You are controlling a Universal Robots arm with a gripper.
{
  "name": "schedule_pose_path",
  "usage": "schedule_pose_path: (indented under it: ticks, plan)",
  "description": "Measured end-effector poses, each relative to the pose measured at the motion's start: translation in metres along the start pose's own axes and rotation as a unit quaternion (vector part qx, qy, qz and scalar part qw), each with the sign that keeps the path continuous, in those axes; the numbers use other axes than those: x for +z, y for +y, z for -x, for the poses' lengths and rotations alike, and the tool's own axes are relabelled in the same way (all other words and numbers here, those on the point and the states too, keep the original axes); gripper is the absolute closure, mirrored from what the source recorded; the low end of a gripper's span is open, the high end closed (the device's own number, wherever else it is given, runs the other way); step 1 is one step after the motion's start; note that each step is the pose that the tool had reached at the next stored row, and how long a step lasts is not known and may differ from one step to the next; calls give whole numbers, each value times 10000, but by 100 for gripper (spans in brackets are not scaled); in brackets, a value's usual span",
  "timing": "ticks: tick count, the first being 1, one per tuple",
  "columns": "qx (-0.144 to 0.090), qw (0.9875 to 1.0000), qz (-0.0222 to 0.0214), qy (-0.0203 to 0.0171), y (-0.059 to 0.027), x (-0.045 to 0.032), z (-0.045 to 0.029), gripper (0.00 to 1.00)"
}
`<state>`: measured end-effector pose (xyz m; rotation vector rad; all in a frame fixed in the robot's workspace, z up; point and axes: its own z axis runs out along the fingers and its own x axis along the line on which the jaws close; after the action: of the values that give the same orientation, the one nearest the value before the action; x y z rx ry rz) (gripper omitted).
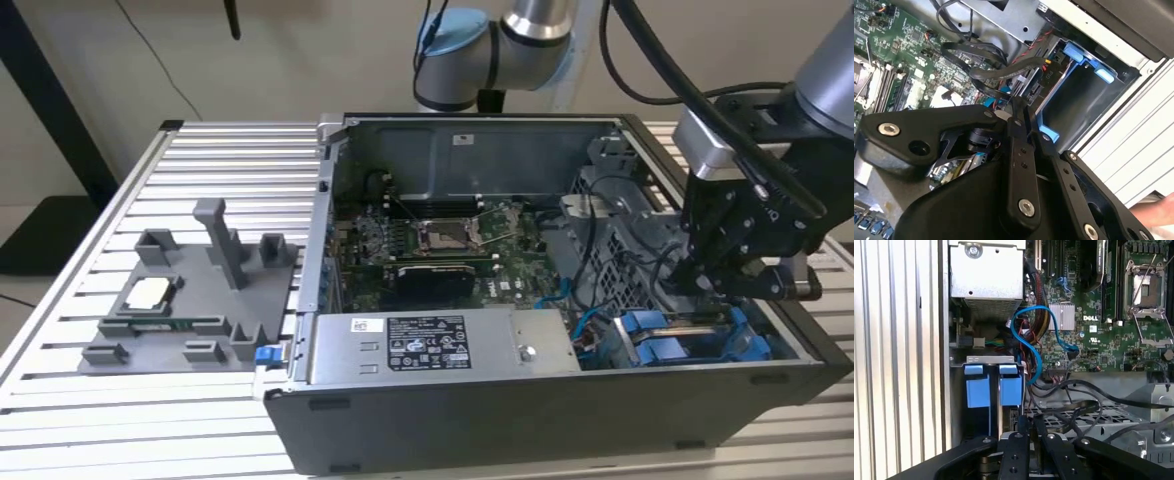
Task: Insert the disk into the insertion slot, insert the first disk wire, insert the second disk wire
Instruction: 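Insert the second disk wire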
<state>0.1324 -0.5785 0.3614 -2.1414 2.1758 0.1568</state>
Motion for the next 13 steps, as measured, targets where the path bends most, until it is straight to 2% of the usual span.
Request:
schedule_pose_path:
  ticks: [2,7,8,13]
  plan:
    - [-3,10000,0,0,-1,11,-24,84]
    - [-10,10000,-48,0,-1,17,-31,84]
    - [-16,10000,-98,-2,-1,24,-38,84]
    - [-16,10000,-98,-1,-2,44,-50,84]
